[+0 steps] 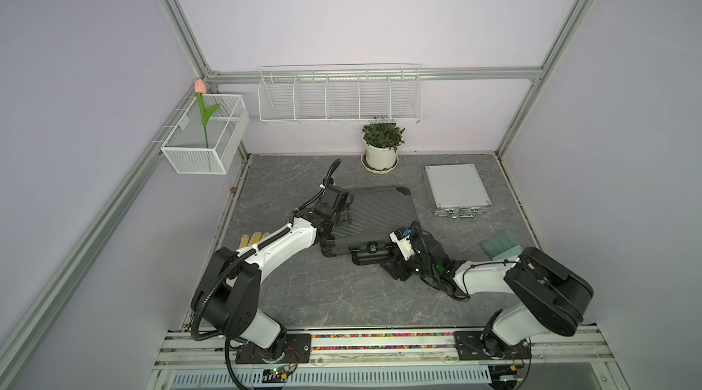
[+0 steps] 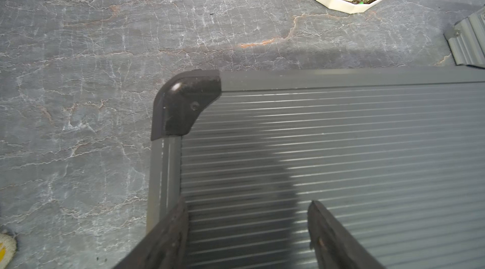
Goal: Close the poker set cases
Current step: Close the lid of the poker set case, then fasten the fastener on the poker set case.
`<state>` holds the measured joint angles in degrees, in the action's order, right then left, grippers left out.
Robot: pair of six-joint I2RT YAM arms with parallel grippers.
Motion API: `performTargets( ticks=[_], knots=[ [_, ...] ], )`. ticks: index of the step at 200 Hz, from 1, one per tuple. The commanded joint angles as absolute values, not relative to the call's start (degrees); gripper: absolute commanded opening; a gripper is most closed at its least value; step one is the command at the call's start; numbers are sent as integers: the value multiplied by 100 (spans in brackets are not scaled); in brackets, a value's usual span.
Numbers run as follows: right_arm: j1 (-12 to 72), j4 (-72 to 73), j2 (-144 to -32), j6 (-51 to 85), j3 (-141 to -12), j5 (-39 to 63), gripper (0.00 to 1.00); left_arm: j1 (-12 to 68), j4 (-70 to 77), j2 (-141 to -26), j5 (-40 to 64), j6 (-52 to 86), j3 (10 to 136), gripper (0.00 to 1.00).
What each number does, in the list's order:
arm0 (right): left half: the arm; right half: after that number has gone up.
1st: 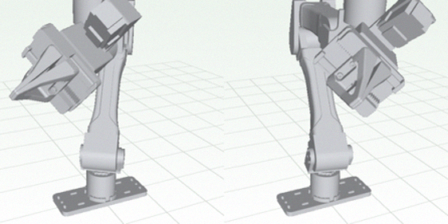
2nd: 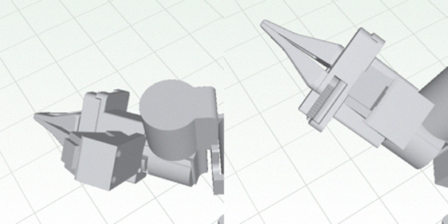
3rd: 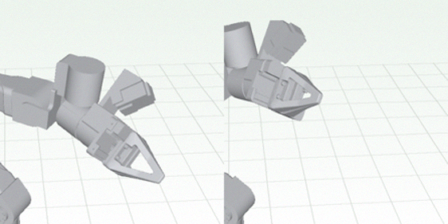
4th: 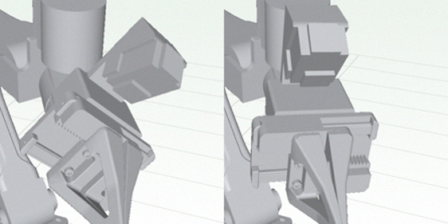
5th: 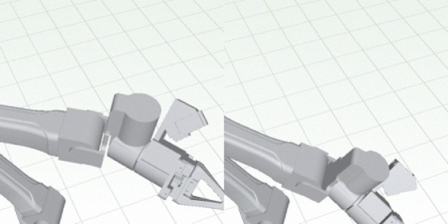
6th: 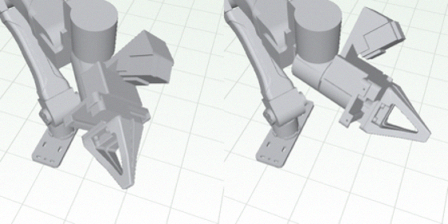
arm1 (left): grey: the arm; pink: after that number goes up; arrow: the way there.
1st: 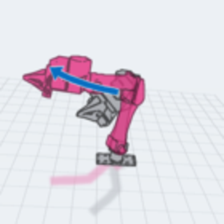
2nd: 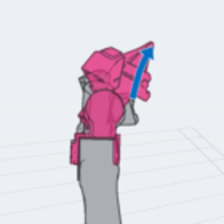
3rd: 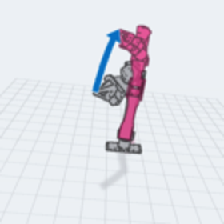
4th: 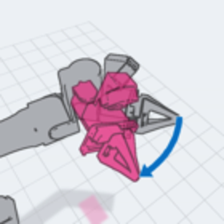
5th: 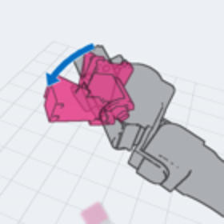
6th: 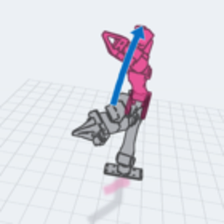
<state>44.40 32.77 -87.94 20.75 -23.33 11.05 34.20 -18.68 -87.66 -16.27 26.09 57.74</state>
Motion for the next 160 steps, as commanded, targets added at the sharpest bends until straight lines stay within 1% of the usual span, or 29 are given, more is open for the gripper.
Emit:
performTargets(
  ticks=[1, 46, 53, 91, 127, 160],
  knots=[
    [4490, 2900, -8539, 2034, -2200, 590, 61, 3454, -1977, -8913, -1616, 2742, 5660, 74],
    [4508, 1947, -7792, 1716, -2281, -101, 63, 3463, -1989, -8869, -1605, 2700, 5677, 76],
    [4549, 1766, -7586, 1596, -2326, -182, 63, 3463, -2004, -8845, -1586, 2685, 5693, 79],
    [4605, 1200, -6611, 680, -2651, -631, 68, 3506, -2082, -8648, -1589, 2654, 5746, 88],
    [4604, 1439, -6312, -757, -2877, -630, 84, 3703, -2121, -8580, -1600, 2709, 5853, 94],
    [4604, 1417, -6453, -2132, -3173, -479, 91, 3768, -1785, -8742, -1347, 2918, 5660, 95]
  ],
)
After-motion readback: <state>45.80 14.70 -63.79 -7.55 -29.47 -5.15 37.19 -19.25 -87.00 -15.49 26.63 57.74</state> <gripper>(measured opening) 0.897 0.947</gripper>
